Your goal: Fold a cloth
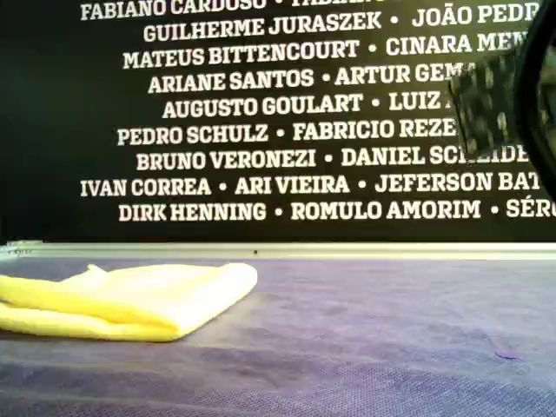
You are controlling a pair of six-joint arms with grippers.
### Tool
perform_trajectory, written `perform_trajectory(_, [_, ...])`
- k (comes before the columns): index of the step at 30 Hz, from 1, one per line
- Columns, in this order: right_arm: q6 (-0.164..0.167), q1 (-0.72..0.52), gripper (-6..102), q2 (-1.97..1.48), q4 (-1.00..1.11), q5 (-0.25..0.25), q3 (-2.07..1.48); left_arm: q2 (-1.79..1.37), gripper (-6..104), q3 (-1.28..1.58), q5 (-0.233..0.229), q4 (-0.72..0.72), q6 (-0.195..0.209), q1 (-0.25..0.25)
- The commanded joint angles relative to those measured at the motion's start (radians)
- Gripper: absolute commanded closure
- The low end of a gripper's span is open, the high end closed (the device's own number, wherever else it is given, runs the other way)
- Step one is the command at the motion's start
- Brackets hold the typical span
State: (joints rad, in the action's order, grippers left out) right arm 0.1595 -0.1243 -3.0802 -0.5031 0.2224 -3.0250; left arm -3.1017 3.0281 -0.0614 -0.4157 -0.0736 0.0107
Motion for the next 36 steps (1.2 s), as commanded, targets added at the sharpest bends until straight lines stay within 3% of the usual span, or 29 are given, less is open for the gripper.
perform_trajectory(1, [0.005,-0.003,94,-0.044,-0.199,-0.006,-0.014,-0.018,98,-0.023,0.003,-0.003,0.008,-0.026])
perform_trajectory(7, [0.005,-0.002,94,-0.044,-0.365,-0.005,-0.014,-0.018,98,-0.023,0.023,-0.015,0.008,-0.025])
perform_trajectory(9, [0.005,-0.003,94,-0.044,-0.368,-0.005,-0.014,-0.018,98,-0.023,0.081,-0.048,0.009,-0.015])
perform_trajectory(14, [0.005,-0.003,94,-0.044,-0.368,0.002,-0.014,-0.018,98,-0.023,0.313,-0.196,0.008,-0.025])
perform_trajectory(16, [0.005,0.002,94,-0.044,-0.368,0.006,-0.014,-0.017,98,-0.023,0.354,-0.247,0.005,-0.028])
perform_trajectory(20, [-0.002,0.006,94,-0.044,-0.368,-0.005,-0.014,-0.017,98,-0.023,0.362,-0.342,-0.006,-0.072])
perform_trajectory(25, [0.003,0.006,94,-0.044,-0.368,-0.006,-0.014,-0.015,98,-0.023,0.36,-0.453,-0.008,-0.072])
perform_trajectory(32, [0.005,0.009,94,-0.044,-0.368,-0.006,-0.014,-0.015,98,-0.023,0.359,-0.462,-0.009,-0.071])
perform_trajectory(36, [0.005,0.032,94,-0.041,-0.367,-0.005,-0.014,-0.009,98,-0.023,0.36,-0.462,-0.008,-0.043])
